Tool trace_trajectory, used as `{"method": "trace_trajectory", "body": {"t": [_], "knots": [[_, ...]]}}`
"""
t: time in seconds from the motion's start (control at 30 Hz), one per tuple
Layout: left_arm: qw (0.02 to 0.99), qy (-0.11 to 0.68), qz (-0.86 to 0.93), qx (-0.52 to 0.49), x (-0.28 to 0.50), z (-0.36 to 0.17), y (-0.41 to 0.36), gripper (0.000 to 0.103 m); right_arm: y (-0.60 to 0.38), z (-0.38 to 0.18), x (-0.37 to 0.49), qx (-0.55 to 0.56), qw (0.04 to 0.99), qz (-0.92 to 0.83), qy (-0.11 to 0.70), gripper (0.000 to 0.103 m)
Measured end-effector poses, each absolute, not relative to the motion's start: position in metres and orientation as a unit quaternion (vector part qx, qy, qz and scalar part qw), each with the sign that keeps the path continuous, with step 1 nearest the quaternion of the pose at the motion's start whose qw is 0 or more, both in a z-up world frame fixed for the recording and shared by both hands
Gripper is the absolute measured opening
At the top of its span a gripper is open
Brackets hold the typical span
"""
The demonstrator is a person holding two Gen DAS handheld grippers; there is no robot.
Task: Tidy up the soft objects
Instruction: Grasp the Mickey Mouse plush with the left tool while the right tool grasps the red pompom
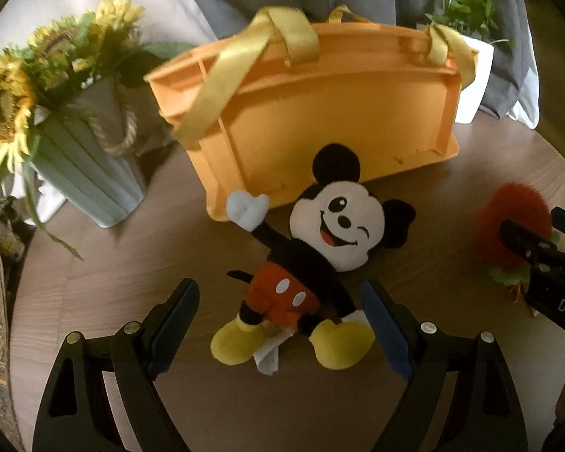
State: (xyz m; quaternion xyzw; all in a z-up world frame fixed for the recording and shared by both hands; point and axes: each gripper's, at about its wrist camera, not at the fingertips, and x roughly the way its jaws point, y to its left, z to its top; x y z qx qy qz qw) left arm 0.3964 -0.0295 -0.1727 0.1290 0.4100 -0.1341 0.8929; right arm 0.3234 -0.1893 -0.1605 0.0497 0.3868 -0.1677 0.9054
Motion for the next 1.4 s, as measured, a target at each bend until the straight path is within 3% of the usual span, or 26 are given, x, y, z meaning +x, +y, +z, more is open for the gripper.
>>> {"method": "trace_trajectory", "body": {"t": [0.4,0.6,0.73,0.97,1.4], "knots": [[0.883,0.432,-0.148,0.113,0.412,-0.195,-0.035,0.085,-0.19,-0.177,0.336,0.042,0.897,-0.16,0.409,0.081],[0.882,0.433,-0.157,0.101,0.413,-0.197,-0.038,0.071,-0.193,-0.181,0.34,0.045,0.893,-0.159,0.419,0.071],[0.882,0.431,-0.162,0.102,0.413,-0.196,-0.04,0.061,-0.196,-0.184,0.342,0.048,0.89,-0.157,0.426,0.057],[0.883,0.423,-0.17,0.11,0.411,-0.198,-0.046,0.054,-0.197,-0.185,0.341,0.052,0.889,-0.145,0.432,0.041],[0.888,0.418,-0.175,0.075,0.389,-0.18,-0.039,0.048,-0.189,-0.158,0.323,0.05,0.906,-0.117,0.405,0.039]]}}
